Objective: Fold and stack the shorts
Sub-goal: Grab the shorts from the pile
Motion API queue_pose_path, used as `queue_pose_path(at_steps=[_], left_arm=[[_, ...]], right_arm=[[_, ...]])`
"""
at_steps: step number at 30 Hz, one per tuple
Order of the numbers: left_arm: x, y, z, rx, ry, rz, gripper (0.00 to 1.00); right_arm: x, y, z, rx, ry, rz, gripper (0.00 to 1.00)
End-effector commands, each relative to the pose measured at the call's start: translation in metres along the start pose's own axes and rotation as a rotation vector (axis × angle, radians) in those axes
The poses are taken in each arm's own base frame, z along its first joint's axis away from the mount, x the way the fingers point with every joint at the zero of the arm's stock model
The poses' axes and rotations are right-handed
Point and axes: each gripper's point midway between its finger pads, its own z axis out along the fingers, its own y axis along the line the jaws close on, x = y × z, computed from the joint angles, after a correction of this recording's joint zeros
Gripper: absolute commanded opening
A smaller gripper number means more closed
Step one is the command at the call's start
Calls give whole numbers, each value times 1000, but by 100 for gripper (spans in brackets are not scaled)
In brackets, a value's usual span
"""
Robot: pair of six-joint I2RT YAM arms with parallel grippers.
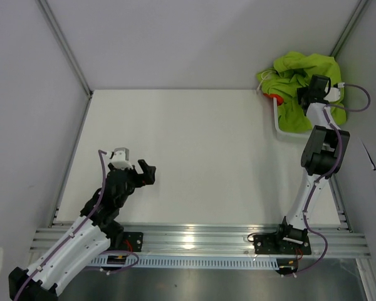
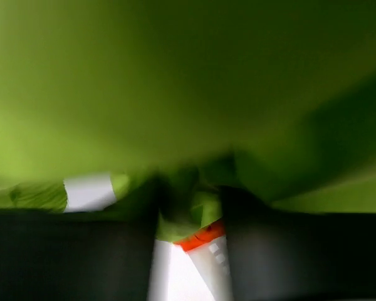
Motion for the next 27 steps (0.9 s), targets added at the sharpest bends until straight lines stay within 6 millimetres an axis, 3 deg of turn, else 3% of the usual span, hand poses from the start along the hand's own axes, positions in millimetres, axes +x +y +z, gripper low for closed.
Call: queue_pose_path(at_steps=[1, 2, 5, 9, 11, 14, 17, 18, 19, 21, 22, 23, 24, 26, 27], left_arm=[[-12, -1, 3, -2, -43, -2, 99], [-14, -2, 3, -3, -46, -3, 99], [-12, -2, 4, 0, -40, -2, 99], [-11, -4, 3, 8, -38, 0, 99], [-13, -4, 3, 13, -44, -1, 99], [-12, -5, 2, 21, -42, 2, 99], [-14, -7, 1, 28, -46, 4, 99], [-13, -7, 1, 29, -46, 4, 99], [-14, -7, 1, 32, -48, 5, 99], [-14, -8, 0, 37, -47, 5, 99], [-14, -8, 0, 39, -48, 6, 99], [-15, -9, 0, 42, -48, 6, 99], [-14, -8, 0, 40, -47, 6, 99], [-16, -9, -1, 42, -48, 5, 99], [-15, -9, -1, 43, -46, 6, 99]], right_arm=[[-22, 37, 6, -80, -86, 35, 12], [-25, 45, -1, -99, -90, 35, 0], [-27, 57, -20, -124, -138, -15, 0], [-41, 114, -78, -235, -193, -130, 0], [-37, 140, -102, -335, -147, -174, 0], [-40, 201, -161, -567, -99, -232, 0], [-16, 236, -212, -718, 72, -295, 0], [-18, 255, -239, -780, 102, -304, 0], [-4, 266, -268, -858, 183, -334, 0], [2, 284, -314, -953, 228, -387, 0], [19, 291, -343, -1018, 299, -424, 0], [23, 296, -366, -1061, 325, -446, 0], [29, 297, -385, -1088, 366, -460, 0], [44, 301, -444, -1204, 474, -477, 0], [51, 299, -461, -1235, 517, -478, 0]])
